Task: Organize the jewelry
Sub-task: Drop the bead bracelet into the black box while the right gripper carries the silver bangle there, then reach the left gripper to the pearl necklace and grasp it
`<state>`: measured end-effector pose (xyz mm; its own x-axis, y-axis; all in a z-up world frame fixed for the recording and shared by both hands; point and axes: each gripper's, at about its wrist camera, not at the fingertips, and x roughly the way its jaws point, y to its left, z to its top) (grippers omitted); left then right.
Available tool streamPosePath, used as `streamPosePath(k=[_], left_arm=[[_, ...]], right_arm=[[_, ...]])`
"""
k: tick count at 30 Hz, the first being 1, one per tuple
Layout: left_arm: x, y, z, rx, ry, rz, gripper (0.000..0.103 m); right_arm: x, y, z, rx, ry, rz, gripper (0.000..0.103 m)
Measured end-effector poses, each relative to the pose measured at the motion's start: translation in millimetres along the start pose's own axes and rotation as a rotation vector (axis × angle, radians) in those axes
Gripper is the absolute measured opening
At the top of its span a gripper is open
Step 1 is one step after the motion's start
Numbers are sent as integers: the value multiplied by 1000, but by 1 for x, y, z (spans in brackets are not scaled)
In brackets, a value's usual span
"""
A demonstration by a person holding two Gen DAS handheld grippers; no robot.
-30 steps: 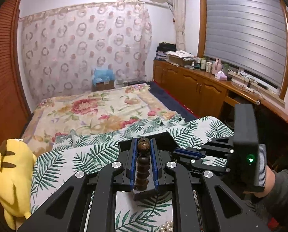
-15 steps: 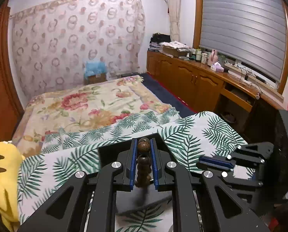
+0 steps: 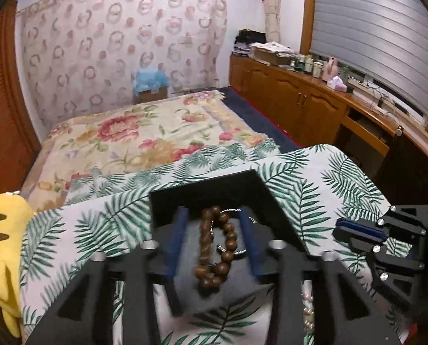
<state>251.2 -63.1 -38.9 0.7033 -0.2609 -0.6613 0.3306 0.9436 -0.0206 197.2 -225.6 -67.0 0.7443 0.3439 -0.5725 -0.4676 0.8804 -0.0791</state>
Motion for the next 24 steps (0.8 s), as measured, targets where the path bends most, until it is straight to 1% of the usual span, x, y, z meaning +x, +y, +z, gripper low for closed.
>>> streamPosePath(k=[1, 5, 7, 9, 10, 11, 12, 13, 14, 17, 20, 24], left_arm=[[-6, 0, -3, 6, -10, 3, 41], [-32, -1, -16, 11, -44, -10, 59], [-45, -3, -24, 17, -60, -9, 63], [-56, -4, -33, 19, -71, -13, 68], [-60, -4, -37, 18, -76, -13, 72], [-64, -4, -39, 16, -83, -12, 74], [-69, -4, -43, 9, -89, -15, 74], [-72, -3, -47, 2, -88, -23, 74], [-73, -3, -49, -3, -86, -28, 74], [-79, 0, -64, -14, -82, -25, 75], [-80, 4, -82, -28, -61, -13, 76], [-73, 12, -108, -76, -12, -24, 76]], right_arm=[[-3, 2, 0, -1, -3, 5, 7], [-15, 8, -2, 19, -1, 31, 7], [-23, 11, -4, 26, -3, 45, 7], [-30, 15, -7, 29, -7, 58, 7], [-33, 16, -9, 30, -7, 63, 7], [-35, 18, -11, 35, -5, 69, 8], [-37, 18, -13, 38, -3, 74, 10], [-39, 19, -15, 41, 1, 80, 16], [-40, 20, -18, 41, 6, 85, 20], [-41, 19, -26, 43, 29, 86, 21], [-41, 16, -38, 50, 65, 92, 21], [-36, 15, -53, 33, 130, 107, 21]])
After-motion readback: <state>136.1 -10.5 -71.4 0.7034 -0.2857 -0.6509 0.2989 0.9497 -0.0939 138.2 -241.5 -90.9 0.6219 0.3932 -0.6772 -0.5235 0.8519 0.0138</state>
